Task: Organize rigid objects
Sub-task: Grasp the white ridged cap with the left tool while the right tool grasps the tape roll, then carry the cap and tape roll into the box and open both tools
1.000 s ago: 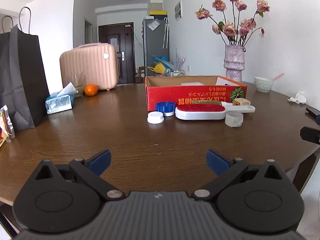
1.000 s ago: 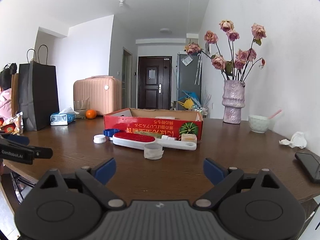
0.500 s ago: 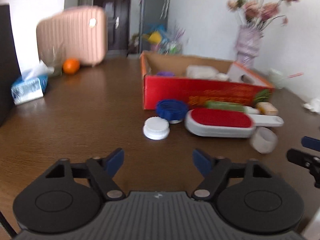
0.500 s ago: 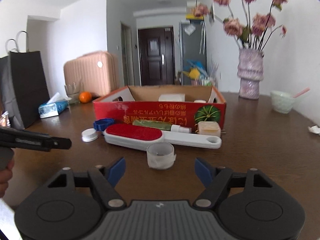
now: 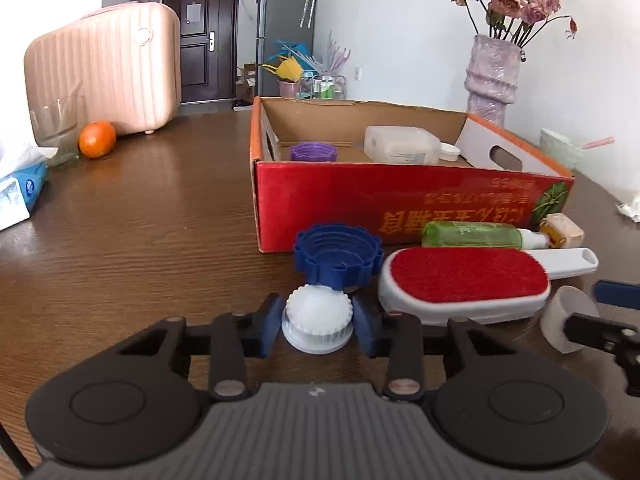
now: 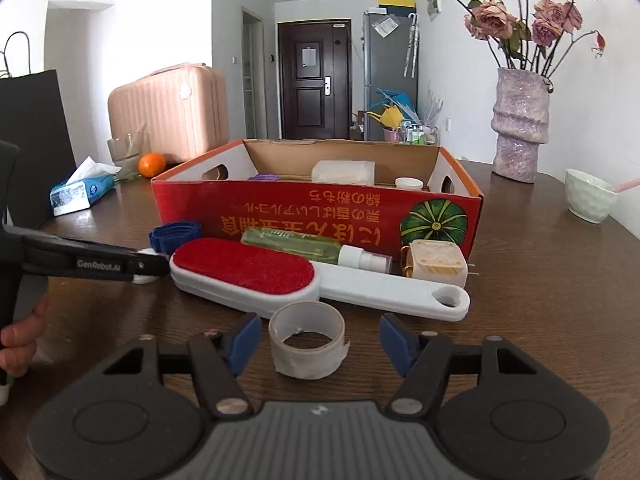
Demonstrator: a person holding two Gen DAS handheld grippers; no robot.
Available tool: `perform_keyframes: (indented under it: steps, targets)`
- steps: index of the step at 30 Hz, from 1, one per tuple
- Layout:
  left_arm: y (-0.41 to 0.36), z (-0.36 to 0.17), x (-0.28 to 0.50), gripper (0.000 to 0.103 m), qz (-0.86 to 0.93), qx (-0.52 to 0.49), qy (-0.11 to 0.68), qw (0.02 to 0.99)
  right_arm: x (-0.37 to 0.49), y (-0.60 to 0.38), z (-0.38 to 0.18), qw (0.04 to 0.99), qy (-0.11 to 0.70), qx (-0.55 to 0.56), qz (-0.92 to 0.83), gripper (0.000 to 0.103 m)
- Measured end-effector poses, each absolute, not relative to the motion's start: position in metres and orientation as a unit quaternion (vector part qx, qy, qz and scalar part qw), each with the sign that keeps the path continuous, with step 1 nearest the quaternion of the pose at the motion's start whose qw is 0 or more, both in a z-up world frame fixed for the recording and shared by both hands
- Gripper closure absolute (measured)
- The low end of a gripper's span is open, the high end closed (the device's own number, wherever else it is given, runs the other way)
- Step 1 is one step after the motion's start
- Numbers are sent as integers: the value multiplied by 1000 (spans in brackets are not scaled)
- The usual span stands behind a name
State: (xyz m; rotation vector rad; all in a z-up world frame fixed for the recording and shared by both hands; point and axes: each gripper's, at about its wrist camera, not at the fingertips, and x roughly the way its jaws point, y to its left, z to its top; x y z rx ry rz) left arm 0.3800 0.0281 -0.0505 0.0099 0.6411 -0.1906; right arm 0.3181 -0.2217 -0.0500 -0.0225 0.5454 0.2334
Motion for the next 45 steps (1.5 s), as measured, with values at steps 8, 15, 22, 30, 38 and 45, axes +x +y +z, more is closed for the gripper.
perform_keyframes:
  steps: [8,15,22,30,38,45]
  targets:
    - [32,-40,328,64,-94,-11,313,945,309,-216,-50,952,280,-13,122,61]
    - [36,-18,254,64,-93,-17,295,951,252,-225,-35,958,259,-3,122,61]
    - [32,6,196,64,-90,-15,258,962,192,-238,-18,967,228,5,118,61]
    - [22,22,160,64,-95,-10,231,968,152,-250,-1,974,193,16,117,61]
    - [15,26,160,64,-101,-2,226,969,149,-255,2,976,185,22,115,61]
    - [6,31,193,64,-114,20,223,968,172,-257,-1,975,190,22,112,61]
